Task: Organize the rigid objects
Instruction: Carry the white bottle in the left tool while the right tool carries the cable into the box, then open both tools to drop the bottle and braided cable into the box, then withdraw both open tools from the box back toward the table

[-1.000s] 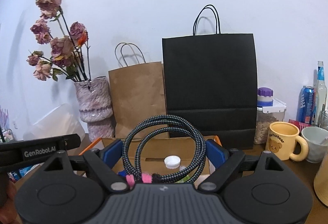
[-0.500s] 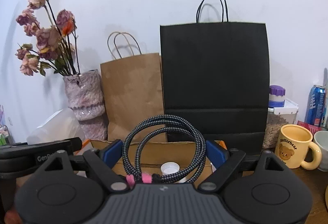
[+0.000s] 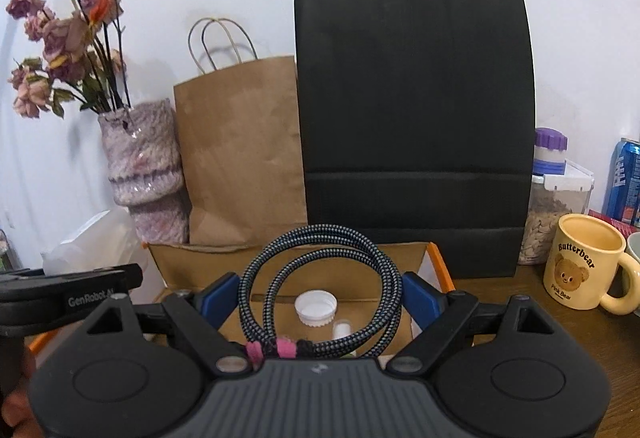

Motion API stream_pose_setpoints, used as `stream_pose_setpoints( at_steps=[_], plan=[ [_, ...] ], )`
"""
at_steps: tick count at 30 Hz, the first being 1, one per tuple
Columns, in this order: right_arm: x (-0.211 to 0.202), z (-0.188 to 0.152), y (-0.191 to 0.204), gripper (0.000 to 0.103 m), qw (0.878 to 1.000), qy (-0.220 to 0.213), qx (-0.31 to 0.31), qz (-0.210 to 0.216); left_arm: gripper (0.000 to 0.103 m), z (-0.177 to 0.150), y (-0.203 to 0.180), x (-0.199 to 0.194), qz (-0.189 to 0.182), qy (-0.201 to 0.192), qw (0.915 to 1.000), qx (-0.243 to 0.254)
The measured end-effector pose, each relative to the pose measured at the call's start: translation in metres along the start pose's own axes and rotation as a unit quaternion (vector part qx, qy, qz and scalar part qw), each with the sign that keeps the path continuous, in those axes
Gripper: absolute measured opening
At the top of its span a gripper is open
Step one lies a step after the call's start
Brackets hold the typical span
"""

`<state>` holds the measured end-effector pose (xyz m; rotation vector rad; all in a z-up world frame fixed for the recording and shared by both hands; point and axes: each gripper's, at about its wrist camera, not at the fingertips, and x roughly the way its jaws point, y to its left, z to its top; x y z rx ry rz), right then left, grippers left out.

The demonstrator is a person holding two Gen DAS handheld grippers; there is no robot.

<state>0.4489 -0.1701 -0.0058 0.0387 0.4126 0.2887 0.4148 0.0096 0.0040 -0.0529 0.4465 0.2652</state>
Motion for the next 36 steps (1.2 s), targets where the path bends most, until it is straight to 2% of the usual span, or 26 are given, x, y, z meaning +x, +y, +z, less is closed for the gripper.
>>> stream_pose_setpoints(
  at_steps=[9, 11, 12, 13, 14, 16, 25, 36],
  plan=[
    [0.012, -0.009, -0.003, 0.087, 1.000, 0.025, -0.013, -0.011, 0.046, -0.006, -0.002, 0.005, -0.002, 0.009, 0.9998, 0.018],
    [0.012, -0.008, -0.006, 0.088, 1.000, 0.027, -0.005, -0.014, 0.058, -0.005, -0.002, 0.001, 0.003, -0.001, 0.9997, 0.023],
    [0.011, -0.008, -0.008, 0.089, 1.000, 0.024, -0.001, -0.014, 0.072, -0.004, -0.002, -0.001, 0.001, -0.005, 0.9997, 0.024],
    [0.010, -0.007, -0.010, 0.097, 1.000, 0.024, 0.003, -0.014, 0.083, -0.003, -0.002, -0.002, 0.002, -0.010, 0.9997, 0.024],
    [0.009, -0.007, -0.012, 0.103, 1.000, 0.021, 0.007, -0.016, 0.088, -0.002, -0.002, -0.004, 0.006, -0.014, 0.9996, 0.023],
    [0.008, -0.006, -0.015, 0.103, 1.000, 0.017, 0.013, -0.021, 0.103, 0.000, -0.002, -0.006, 0.009, -0.021, 0.9995, 0.023],
    [0.007, -0.003, -0.021, 0.103, 0.999, 0.015, 0.025, -0.027, 0.103, 0.003, 0.000, -0.004, 0.018, -0.016, 0.9996, 0.011],
    [-0.004, 0.001, -0.023, 0.103, 0.999, 0.006, 0.030, -0.031, 0.103, 0.006, 0.007, -0.016, 0.007, -0.023, 0.9997, -0.004]
  ],
)
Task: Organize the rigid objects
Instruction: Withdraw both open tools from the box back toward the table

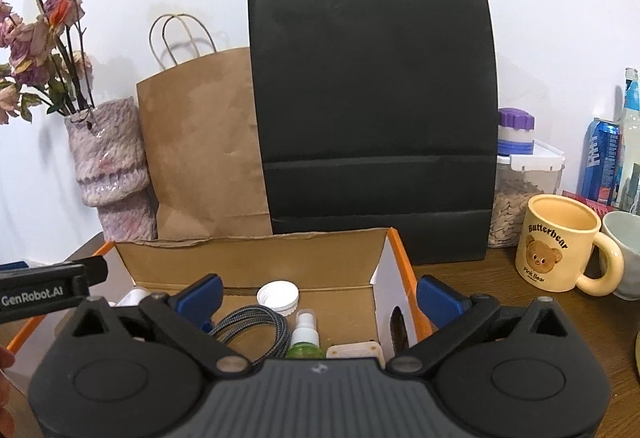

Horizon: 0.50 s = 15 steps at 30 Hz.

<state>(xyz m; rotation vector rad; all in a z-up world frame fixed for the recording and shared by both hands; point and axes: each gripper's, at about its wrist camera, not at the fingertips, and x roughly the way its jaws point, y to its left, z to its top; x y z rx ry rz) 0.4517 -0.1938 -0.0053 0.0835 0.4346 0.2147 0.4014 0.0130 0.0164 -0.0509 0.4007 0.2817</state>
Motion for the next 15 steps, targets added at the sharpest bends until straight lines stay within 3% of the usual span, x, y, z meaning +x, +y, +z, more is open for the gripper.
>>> stream_pose_setpoints(
  at_steps=[15],
  plan=[
    [-0.058, 0.002, -0.012, 0.103, 0.999, -0.040, -0.008, 0.007, 0.103, -0.010, 0.031, -0.040, -0.014, -0.016, 0.9995, -0.022]
  ],
)
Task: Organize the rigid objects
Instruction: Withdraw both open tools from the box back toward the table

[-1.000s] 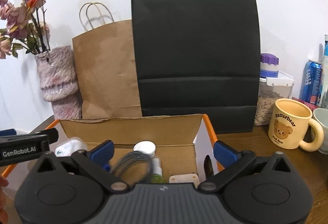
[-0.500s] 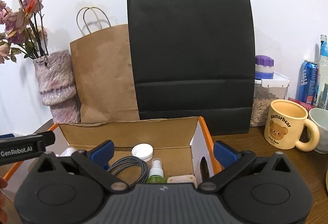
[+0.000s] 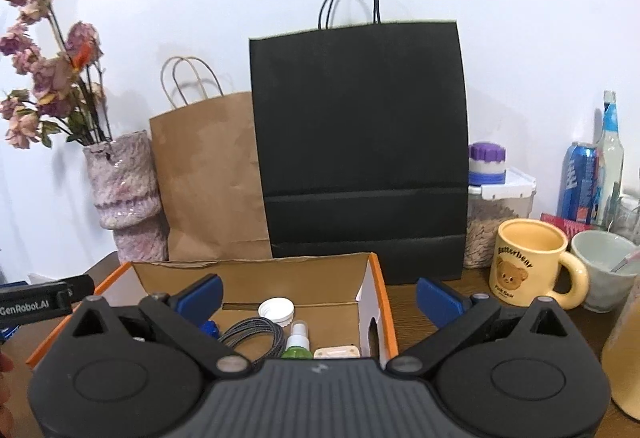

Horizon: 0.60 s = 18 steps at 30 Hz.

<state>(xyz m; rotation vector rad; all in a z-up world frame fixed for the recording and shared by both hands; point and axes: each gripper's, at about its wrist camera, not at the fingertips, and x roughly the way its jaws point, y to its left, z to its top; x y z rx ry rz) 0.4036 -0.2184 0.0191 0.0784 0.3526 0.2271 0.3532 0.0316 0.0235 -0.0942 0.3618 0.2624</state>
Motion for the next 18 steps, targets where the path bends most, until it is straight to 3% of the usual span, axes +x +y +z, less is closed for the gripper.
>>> stream_pose_setpoints(
  at_steps=[18],
  plan=[
    [-0.072, -0.036, -0.001, 0.103, 0.999, 0.008, -0.030, 0.009, 0.103, -0.040, 0.033, -0.056, -0.001, 0.005, 0.9999, 0.013]
  ],
)
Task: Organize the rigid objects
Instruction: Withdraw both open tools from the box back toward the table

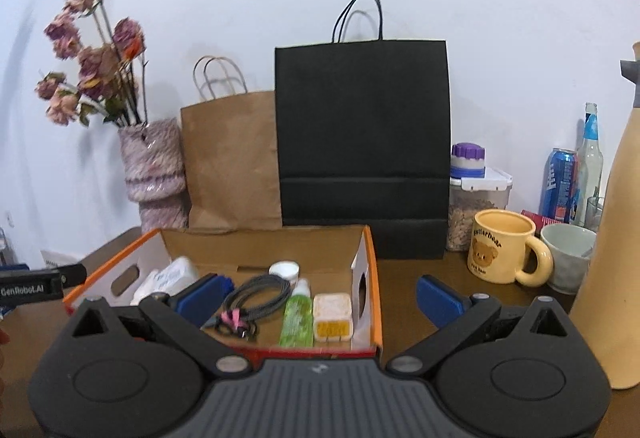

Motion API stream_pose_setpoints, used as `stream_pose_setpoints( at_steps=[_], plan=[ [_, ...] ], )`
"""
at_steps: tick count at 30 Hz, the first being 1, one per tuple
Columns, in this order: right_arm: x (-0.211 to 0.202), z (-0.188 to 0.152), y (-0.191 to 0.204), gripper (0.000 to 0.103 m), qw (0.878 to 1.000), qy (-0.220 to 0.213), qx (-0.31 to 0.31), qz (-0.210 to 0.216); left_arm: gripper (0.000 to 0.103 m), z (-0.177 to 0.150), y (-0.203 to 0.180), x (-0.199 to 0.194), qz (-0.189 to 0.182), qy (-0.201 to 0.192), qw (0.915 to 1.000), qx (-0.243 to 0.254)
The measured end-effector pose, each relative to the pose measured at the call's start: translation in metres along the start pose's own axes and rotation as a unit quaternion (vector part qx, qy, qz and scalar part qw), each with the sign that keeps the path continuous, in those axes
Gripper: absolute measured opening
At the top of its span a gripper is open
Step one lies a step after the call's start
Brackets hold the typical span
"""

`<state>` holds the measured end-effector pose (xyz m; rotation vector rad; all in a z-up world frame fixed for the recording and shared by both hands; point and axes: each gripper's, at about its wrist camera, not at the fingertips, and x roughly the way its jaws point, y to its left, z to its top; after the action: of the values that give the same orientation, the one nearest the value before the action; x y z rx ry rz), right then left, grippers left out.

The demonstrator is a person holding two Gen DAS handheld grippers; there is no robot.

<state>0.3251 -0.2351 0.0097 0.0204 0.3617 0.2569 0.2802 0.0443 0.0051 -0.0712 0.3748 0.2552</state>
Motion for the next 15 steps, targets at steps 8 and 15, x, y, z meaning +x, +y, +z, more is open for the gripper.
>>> stream_pose_setpoints(
  at_steps=[8, 15],
  plan=[
    [-0.018, -0.025, 0.018, 0.103, 1.000, 0.019, -0.019, 0.008, 0.103, -0.019, 0.008, -0.022, 0.010, 0.000, 0.9997, 0.020],
    [-0.027, -0.054, 0.024, 0.103, 0.998, 0.052, -0.019, 0.002, 0.103, -0.034, 0.011, -0.037, 0.002, 0.012, 0.9994, 0.032]
  ],
)
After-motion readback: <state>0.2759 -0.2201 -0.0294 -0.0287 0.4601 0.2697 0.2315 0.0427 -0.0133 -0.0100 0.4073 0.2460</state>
